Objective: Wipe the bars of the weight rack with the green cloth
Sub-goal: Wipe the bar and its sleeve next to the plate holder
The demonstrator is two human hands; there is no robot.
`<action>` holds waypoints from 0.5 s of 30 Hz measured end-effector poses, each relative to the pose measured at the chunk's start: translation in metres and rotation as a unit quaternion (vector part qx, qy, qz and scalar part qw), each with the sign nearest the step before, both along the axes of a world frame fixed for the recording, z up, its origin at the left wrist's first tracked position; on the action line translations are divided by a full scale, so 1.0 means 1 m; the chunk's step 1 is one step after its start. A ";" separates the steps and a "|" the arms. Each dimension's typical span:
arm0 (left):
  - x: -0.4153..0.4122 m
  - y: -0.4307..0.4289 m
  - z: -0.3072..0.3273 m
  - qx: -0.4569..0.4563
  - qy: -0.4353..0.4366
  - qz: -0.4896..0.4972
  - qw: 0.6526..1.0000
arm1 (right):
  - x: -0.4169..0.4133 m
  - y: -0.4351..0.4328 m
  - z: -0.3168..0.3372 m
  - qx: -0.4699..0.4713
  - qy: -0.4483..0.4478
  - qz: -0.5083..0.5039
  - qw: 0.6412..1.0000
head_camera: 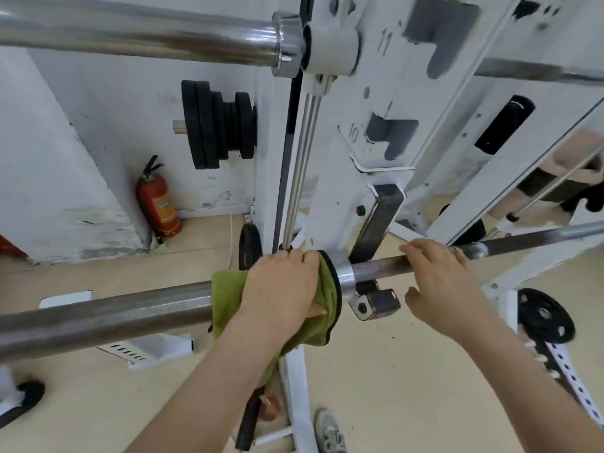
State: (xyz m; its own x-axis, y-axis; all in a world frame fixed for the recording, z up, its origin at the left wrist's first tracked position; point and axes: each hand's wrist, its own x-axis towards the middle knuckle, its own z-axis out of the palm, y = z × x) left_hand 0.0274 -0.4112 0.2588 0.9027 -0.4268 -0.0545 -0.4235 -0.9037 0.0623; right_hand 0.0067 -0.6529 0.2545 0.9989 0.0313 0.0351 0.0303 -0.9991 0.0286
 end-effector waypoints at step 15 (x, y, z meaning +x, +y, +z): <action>-0.006 -0.023 -0.002 -0.178 -0.083 0.241 0.951 | 0.064 -0.006 -0.004 -0.097 0.070 0.182 0.976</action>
